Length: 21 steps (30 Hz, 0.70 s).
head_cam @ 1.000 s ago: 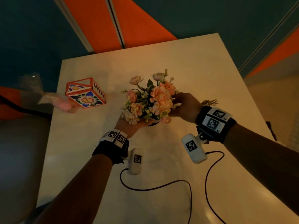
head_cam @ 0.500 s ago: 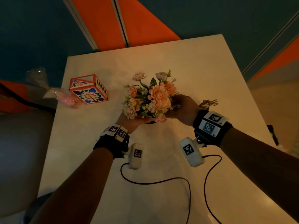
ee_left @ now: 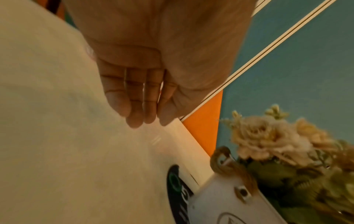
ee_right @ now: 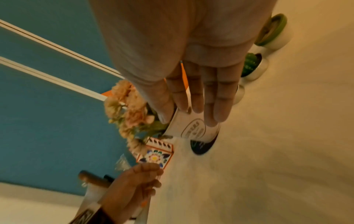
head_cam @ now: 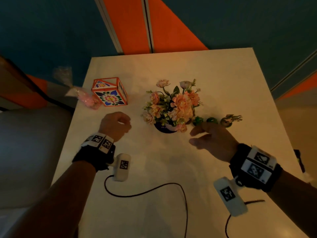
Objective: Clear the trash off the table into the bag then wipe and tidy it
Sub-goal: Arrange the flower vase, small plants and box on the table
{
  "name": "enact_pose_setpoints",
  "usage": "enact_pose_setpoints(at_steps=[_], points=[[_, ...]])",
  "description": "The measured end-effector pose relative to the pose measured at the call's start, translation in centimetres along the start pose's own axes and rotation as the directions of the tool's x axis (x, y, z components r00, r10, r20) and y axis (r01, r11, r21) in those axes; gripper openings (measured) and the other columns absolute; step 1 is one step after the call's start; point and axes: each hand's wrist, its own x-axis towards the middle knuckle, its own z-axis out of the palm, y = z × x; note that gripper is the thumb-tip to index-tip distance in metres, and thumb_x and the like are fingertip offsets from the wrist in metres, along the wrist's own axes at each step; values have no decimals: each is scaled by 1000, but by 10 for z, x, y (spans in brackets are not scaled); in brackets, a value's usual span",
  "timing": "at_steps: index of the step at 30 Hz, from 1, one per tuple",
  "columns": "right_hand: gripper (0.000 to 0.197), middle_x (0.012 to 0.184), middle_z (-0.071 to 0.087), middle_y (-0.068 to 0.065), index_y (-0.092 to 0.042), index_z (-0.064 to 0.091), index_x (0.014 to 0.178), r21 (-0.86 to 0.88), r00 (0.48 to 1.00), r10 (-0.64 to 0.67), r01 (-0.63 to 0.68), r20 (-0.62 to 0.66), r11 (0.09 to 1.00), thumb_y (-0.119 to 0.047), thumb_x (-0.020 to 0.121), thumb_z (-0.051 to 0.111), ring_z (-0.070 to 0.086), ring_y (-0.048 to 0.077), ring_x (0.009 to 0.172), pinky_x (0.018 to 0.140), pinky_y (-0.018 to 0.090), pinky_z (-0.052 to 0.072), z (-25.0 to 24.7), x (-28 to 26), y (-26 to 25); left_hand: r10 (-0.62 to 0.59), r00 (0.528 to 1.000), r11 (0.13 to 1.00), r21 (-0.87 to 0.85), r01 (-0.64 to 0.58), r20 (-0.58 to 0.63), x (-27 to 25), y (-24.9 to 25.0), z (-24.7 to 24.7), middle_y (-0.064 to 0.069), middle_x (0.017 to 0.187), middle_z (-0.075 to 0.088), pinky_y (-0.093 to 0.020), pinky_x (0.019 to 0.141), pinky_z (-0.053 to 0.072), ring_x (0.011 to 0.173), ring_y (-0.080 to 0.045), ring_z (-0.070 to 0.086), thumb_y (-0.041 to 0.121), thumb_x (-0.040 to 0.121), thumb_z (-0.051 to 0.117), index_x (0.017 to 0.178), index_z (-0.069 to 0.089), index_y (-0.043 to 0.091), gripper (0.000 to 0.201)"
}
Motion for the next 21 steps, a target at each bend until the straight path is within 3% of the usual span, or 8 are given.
enact_pose_setpoints(at_steps=[3,6,9,11,14,16,18,21], points=[[12,89,68,-6,-22,66,91,-70,991,-64,73,121,995,-28,83,72,66,16,78,81,43,55,19,-18,-6,52,981,989,144,-26,-186,-3,-5,-25,3,92,68,-34,79,54,80,-16,66,15,78,73,90,64,20,17],[12,96,67,-10,-28,65,92,-93,954,-144,174,262,980,-32,83,72,64,9,81,80,35,56,44,-25,-24,163,936,955,286,-71,-312,7,-1,-51,3,103,61,-26,82,42,95,-13,57,20,79,72,102,58,21,27],[14,102,67,-10,-29,64,96,-64,910,-207,245,359,967,-31,84,71,63,2,83,80,25,55,66,-27,-57,272,905,889,446,-105,-328,26,10,-75,-5,117,57,-31,84,45,105,-22,58,21,78,72,117,54,18,43],[18,105,66,-9,-24,65,100,-29,900,-245,274,360,961,-29,84,71,63,4,84,79,23,54,80,-22,-80,275,920,881,456,-124,-280,37,18,-86,-8,129,49,-35,90,46,113,-26,55,17,77,73,130,47,17,59],[23,112,63,-9,-22,63,107,-22,897,-319,342,307,939,-26,85,70,64,6,86,79,25,55,100,-7,-118,182,970,868,491,-81,-162,55,24,-100,-6,148,28,-39,104,38,129,-27,40,9,77,72,146,24,17,84],[26,117,60,-8,-22,60,111,-49,903,-389,403,182,914,-19,86,68,64,8,85,78,27,55,110,11,-145,161,984,847,523,-94,-82,70,25,-105,-5,151,23,-41,108,36,134,-27,36,7,76,73,149,17,18,93],[34,123,56,-2,-20,57,117,-88,902,-431,432,25,898,-8,86,63,62,14,86,78,26,53,118,37,-174,135,991,823,559,-99,-24,82,25,-108,-6,150,27,-42,105,39,132,-28,39,8,74,74,149,16,20,95],[57,135,46,8,-18,45,134,-161,916,-393,376,-86,912,1,82,58,55,26,113,94,32,49,124,81,-211,120,993,785,609,-109,23,95,21,-109,-9,142,40,-42,101,41,127,-29,44,12,76,74,145,24,18,85]])
